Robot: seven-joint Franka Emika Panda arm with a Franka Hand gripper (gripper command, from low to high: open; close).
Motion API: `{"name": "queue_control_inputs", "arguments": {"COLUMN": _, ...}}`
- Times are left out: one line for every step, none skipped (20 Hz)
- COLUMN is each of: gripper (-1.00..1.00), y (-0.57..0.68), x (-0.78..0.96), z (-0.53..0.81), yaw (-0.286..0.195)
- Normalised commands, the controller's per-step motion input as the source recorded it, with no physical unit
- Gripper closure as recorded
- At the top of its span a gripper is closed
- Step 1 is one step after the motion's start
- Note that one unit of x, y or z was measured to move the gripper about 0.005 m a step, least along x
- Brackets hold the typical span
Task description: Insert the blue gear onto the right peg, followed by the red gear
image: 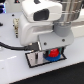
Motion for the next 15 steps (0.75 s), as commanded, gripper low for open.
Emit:
{"name": "queue_control_inputs", "arguments": {"gripper": -1.0, "y": 0.13, "x": 0.0, "z": 0.29, "yaw": 0.0}}
{"name": "queue_control_inputs", "arguments": {"gripper": -1.0, "y": 0.11, "x": 0.0, "z": 0.36, "yaw": 0.0}}
{"name": "queue_control_inputs", "arguments": {"gripper": -1.0, "y": 0.12, "x": 0.01, "z": 0.47, "yaw": 0.0}}
{"name": "queue_control_inputs", "arguments": {"gripper": -1.0, "y": 0.12, "x": 0.0, "z": 0.51, "yaw": 0.0}}
{"name": "queue_control_inputs", "arguments": {"gripper": -1.0, "y": 0.12, "x": 0.0, "z": 0.56, "yaw": 0.0}}
{"name": "queue_control_inputs", "arguments": {"gripper": -1.0, "y": 0.12, "x": 0.0, "z": 0.59, "yaw": 0.0}}
{"name": "queue_control_inputs", "arguments": {"gripper": -1.0, "y": 0.11, "x": 0.0, "z": 0.61, "yaw": 0.0}}
{"name": "queue_control_inputs", "arguments": {"gripper": -1.0, "y": 0.1, "x": 0.0, "z": 0.65, "yaw": 0.0}}
{"name": "queue_control_inputs", "arguments": {"gripper": -1.0, "y": 0.09, "x": 0.0, "z": 0.64, "yaw": 0.0}}
{"name": "queue_control_inputs", "arguments": {"gripper": -1.0, "y": 0.03, "x": 0.0, "z": 0.54, "yaw": 0.0}}
{"name": "queue_control_inputs", "arguments": {"gripper": -1.0, "y": 0.0, "x": 0.0, "z": 0.04, "yaw": 0.0}}
{"name": "queue_control_inputs", "arguments": {"gripper": -1.0, "y": 0.0, "x": 0.0, "z": 0.0, "yaw": 0.0}}
{"name": "queue_control_inputs", "arguments": {"gripper": -1.0, "y": 0.0, "x": 0.0, "z": 0.0, "yaw": 0.0}}
{"name": "queue_control_inputs", "arguments": {"gripper": -1.0, "y": 0.0, "x": 0.0, "z": 0.0, "yaw": 0.0}}
{"name": "queue_control_inputs", "arguments": {"gripper": -1.0, "y": 0.0, "x": 0.0, "z": 0.0, "yaw": 0.0}}
